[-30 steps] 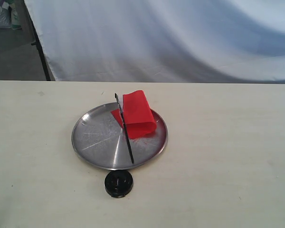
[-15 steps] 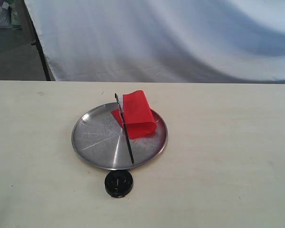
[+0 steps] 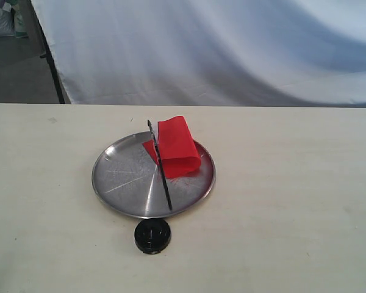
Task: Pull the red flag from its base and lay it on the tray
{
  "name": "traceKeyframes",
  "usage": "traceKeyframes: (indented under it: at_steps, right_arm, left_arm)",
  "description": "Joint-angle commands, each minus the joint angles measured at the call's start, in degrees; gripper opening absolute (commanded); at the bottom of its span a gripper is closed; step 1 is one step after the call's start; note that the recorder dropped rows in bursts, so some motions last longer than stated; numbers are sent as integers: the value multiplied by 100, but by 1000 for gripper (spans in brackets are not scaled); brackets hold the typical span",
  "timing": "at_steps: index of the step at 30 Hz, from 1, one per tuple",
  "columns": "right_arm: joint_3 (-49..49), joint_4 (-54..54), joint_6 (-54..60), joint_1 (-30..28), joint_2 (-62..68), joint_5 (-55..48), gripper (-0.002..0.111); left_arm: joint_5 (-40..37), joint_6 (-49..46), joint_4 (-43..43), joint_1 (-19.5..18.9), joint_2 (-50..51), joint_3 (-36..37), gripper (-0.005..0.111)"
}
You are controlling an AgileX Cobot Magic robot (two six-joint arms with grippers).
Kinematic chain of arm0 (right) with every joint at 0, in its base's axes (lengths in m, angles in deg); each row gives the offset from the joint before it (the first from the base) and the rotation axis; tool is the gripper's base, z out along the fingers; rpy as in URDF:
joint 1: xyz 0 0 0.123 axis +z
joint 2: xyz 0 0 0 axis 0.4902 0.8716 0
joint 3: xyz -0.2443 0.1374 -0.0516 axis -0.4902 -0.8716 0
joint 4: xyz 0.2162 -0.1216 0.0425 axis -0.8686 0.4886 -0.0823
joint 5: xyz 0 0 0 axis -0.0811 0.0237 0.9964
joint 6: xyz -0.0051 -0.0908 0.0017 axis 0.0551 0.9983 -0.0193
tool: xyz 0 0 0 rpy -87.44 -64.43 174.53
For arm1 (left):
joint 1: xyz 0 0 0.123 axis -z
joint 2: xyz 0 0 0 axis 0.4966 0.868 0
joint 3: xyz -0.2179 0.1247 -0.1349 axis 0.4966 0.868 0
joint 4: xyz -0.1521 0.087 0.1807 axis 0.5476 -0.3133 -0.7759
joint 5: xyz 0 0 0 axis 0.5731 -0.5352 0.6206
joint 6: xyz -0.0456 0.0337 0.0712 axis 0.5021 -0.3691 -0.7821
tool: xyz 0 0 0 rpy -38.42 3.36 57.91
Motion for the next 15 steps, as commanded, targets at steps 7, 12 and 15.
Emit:
traceKeyframes:
  at_steps: [7,12,15]
  right_arm:
    - [-21,45,20,-33,-39,32,0]
    - [-21,45,20,-33,-39,32,0]
    - [-21,45,20,-33,-39,18,0]
  left_arm:
    - [-4,-35,-15,-260,-14,16,0]
    - [-4,-35,-15,-260,-14,16,0]
    - [-4,-35,-15,-260,-14,16,0]
